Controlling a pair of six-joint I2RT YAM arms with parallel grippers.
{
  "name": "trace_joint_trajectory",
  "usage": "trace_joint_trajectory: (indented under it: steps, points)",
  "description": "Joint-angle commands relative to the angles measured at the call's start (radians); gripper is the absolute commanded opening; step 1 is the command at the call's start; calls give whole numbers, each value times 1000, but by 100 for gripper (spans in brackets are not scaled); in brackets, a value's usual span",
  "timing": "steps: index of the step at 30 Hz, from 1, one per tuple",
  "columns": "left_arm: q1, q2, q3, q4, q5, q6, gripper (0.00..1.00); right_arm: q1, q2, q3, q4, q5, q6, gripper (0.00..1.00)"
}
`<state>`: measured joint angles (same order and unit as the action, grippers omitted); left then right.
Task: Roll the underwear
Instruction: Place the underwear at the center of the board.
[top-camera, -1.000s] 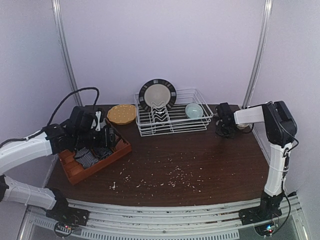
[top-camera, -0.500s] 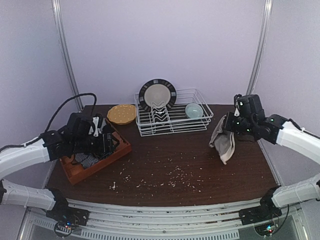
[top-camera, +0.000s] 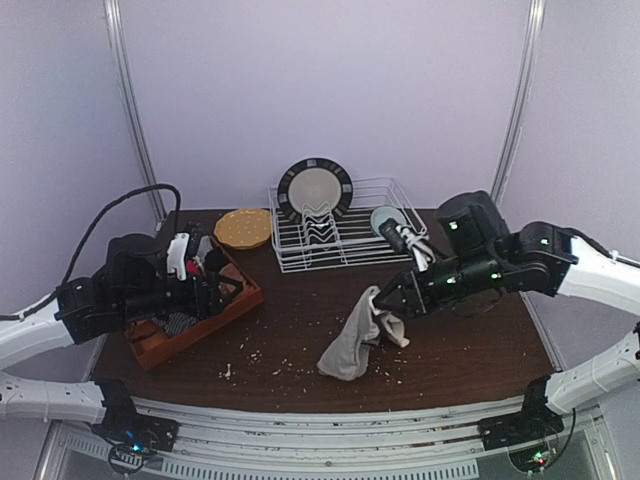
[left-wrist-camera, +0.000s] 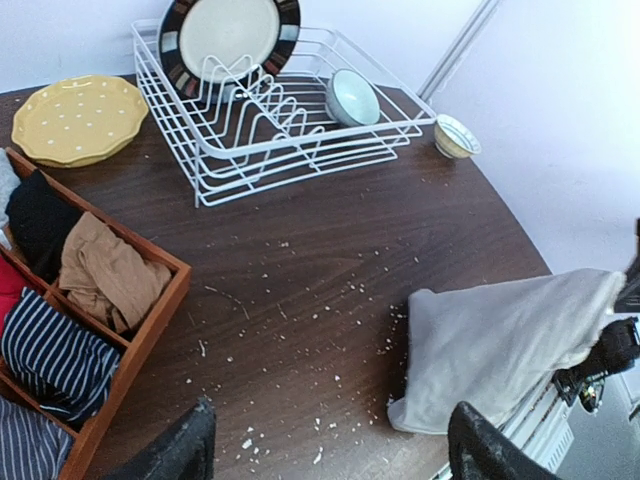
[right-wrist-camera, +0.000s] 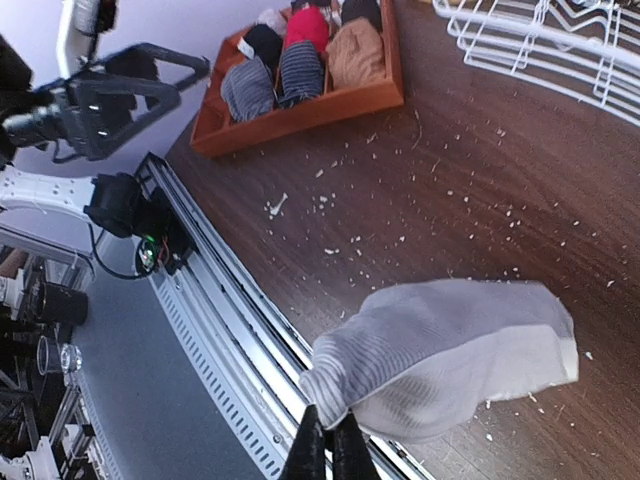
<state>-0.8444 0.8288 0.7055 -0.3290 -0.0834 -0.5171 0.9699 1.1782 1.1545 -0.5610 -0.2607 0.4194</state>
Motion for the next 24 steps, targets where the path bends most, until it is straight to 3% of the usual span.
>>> trace_joint_trajectory:
  steps: [1, 2, 3, 5, 7, 12, 18, 20, 24]
  points:
    - [-37, -64, -67, 45, 0, 2, 78, 7, 207, 58, 35, -44, -9, 10]
    - [-38, -75, -79, 34, -10, -12, 78, 7, 262, 99, 25, -43, -24, 28]
    - [-38, -84, -87, 18, -24, -24, 78, 10, 306, 151, -11, -33, -49, 40]
    - [-39, -97, -90, -22, -48, -39, 78, 24, 327, 183, -36, 48, -79, 57]
    - [-41, -111, -88, -61, -75, -46, 78, 26, 284, 131, -2, 113, -97, 66]
    - [-41, -146, -106, -95, -119, -52, 78, 3, 185, -115, 56, 359, -149, 74]
    - [-43, -58, -130, -22, -62, -47, 78, -162, 192, -342, 322, 237, -75, 74]
    - [-52, -1, -141, 32, -22, -67, 78, -207, 238, -360, 424, 139, -55, 73]
    - [-135, 133, -128, 112, -13, -112, 78, -224, 377, -307, 448, 119, -69, 74]
